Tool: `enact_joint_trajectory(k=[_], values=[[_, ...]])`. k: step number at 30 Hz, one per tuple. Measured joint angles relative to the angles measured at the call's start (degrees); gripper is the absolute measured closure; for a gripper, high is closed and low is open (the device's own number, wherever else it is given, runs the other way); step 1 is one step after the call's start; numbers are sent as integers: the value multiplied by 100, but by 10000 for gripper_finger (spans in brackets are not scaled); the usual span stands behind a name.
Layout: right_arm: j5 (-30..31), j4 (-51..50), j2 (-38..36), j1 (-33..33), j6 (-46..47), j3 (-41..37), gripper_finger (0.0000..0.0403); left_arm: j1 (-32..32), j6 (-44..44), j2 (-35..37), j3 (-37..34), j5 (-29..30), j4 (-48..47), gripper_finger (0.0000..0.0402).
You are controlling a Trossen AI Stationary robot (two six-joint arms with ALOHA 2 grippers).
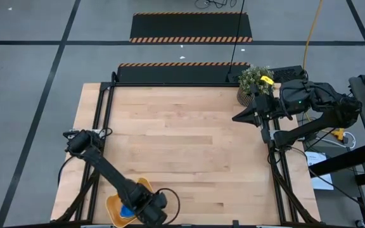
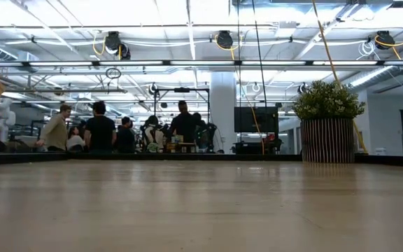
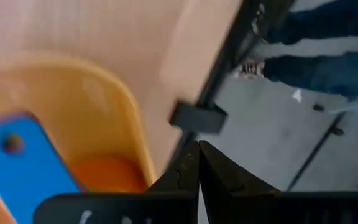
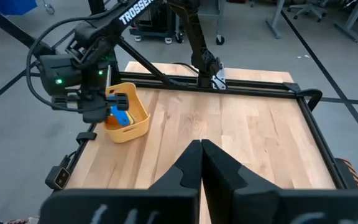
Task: Nest measuring cups in basket
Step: Move the yellow bin to the bottom left of the table
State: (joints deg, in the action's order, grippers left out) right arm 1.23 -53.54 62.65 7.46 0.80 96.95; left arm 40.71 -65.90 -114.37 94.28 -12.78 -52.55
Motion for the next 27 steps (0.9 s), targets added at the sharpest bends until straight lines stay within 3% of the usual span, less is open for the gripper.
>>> enact_joint_trajectory(k=[6,14,21,27], values=[[0,0,-42,0,0,0,403,268,-603,28,36,-393,381,396],[-153,0,-105,0,64,0,403,720,-900,68,336,-112,1544,396],[-155,-2,-154,0,138,0,403,1174,-1764,11,-190,-69,1024,396],[-173,-2,-263,0,361,0,403,1231,-1560,10,-572,-84,907,396]])
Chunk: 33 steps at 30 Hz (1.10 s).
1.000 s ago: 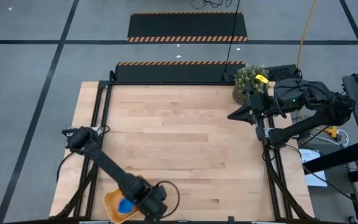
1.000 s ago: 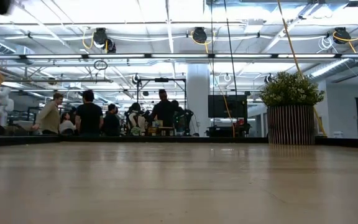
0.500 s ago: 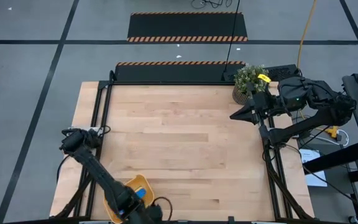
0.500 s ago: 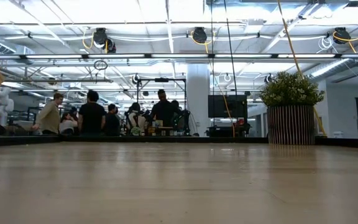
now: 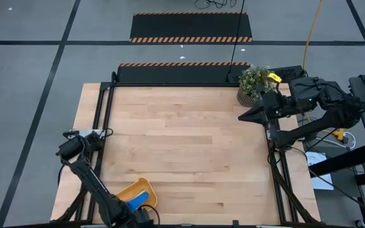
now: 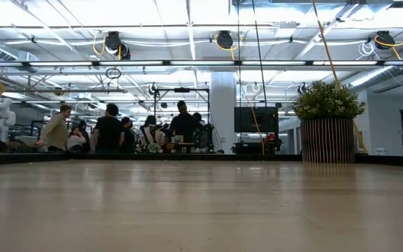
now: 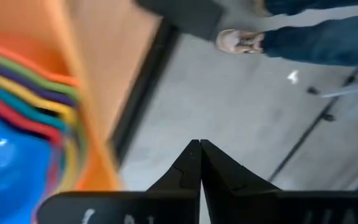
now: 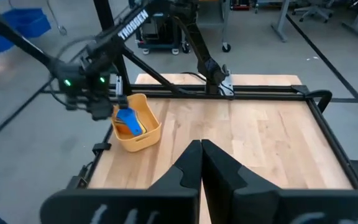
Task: Nest measuring cups in basket
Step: Move the yellow bin to the bottom left of the table
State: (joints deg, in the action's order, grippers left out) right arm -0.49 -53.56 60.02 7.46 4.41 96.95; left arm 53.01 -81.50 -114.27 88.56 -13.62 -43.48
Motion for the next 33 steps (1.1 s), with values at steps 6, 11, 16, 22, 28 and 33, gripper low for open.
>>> enact_joint_trajectory(k=[6,11,16,22,28,33], values=[[3,6,-131,0,341,0,403,42,-73,-1,-355,-328,-226,396],[13,6,-161,0,577,0,403,115,-119,1,-449,-627,-826,396],[26,11,-132,0,693,0,403,150,-120,57,-449,-782,-1687,396],[33,112,-61,0,808,0,403,125,-12,423,-451,-1075,-2005,396],[39,361,13,0,865,0,403,-296,83,1408,-451,-258,-1908,396],[42,588,176,0,856,0,403,-956,1145,2026,-446,1478,-1822,396]])
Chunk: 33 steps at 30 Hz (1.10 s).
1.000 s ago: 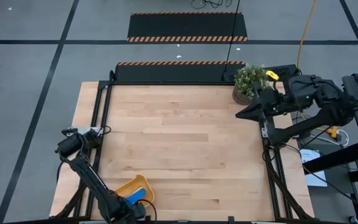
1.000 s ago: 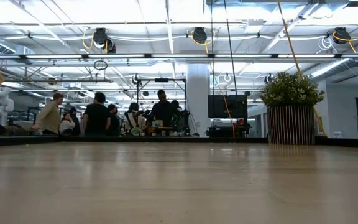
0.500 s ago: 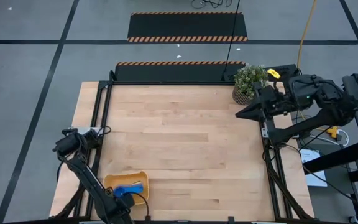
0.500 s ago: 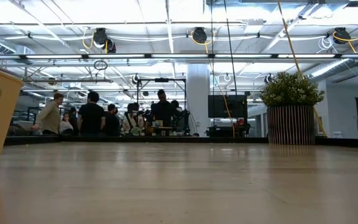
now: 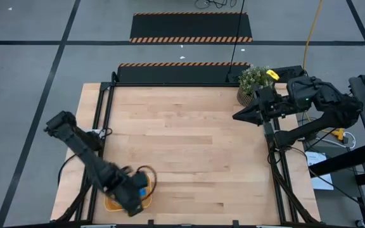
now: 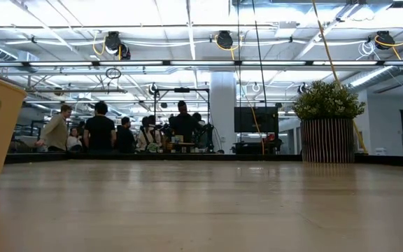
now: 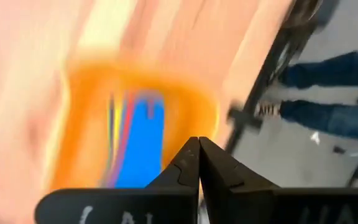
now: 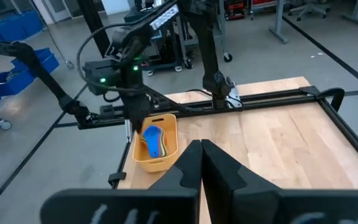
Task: Nest measuring cups in basket
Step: Move the yellow bin to the bottom left of the table
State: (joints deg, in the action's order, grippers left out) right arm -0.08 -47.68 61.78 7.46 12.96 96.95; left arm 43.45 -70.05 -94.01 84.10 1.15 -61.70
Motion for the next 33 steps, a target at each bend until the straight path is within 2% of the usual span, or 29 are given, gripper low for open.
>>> enact_joint_trajectory(k=[2,5,9,13,18,33], values=[[0,77,84,0,4,0,403,-331,961,17,6,107,289,396],[0,189,206,2,124,0,403,-783,2356,-190,6,-82,713,396],[-2,293,321,2,294,-2,403,-1321,3269,-683,6,-341,1042,396],[0,257,373,4,554,-2,403,-1673,3297,-1178,4,-440,880,396],[0,234,380,4,609,-2,403,-1761,3329,-1559,0,-732,746,396],[0,102,358,2,241,-2,403,-630,1823,-1525,2,-883,185,396]])
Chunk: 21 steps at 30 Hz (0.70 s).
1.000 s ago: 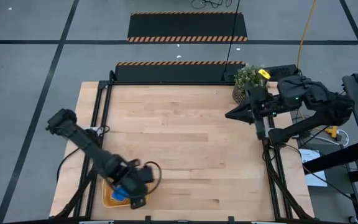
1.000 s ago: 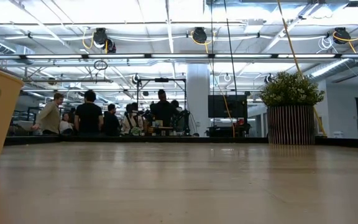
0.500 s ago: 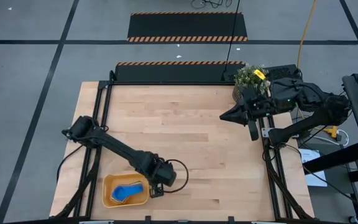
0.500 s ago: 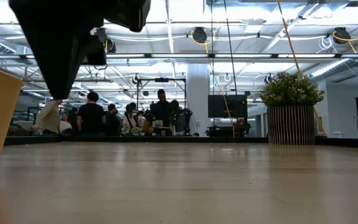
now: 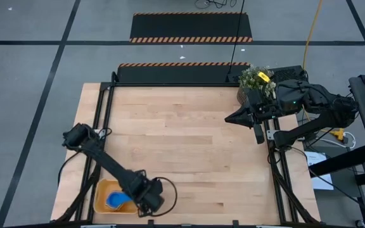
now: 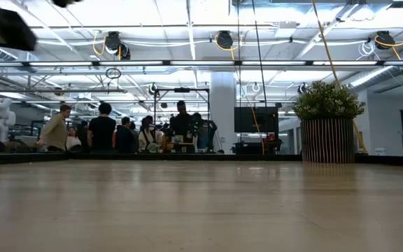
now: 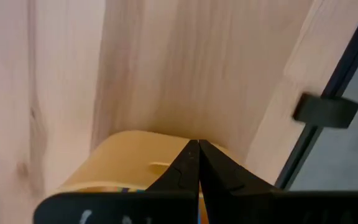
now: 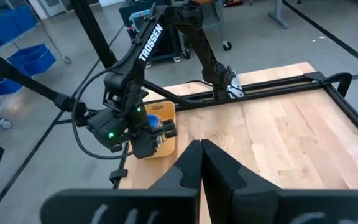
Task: Nest measuring cups in basket
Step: Move the yellow bin to the bottom left of the table, then return to Home Position
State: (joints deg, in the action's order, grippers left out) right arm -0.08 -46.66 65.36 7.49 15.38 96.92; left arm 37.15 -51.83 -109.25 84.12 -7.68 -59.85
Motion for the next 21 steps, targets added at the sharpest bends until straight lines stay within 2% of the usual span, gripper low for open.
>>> enact_joint_trajectory(k=[7,11,13,16,21], values=[[0,-2,2,0,-11,0,403,426,-566,7,0,-274,-29,396],[1,-4,2,0,-227,0,403,328,-679,291,61,-280,-49,396],[32,-9,-18,0,-485,0,403,226,-681,577,115,-25,-11,396],[414,0,-81,0,-774,0,403,10,-557,1067,244,645,-15,396],[481,7,-192,-1,-1082,0,403,-421,338,2023,267,1628,-36,396]])
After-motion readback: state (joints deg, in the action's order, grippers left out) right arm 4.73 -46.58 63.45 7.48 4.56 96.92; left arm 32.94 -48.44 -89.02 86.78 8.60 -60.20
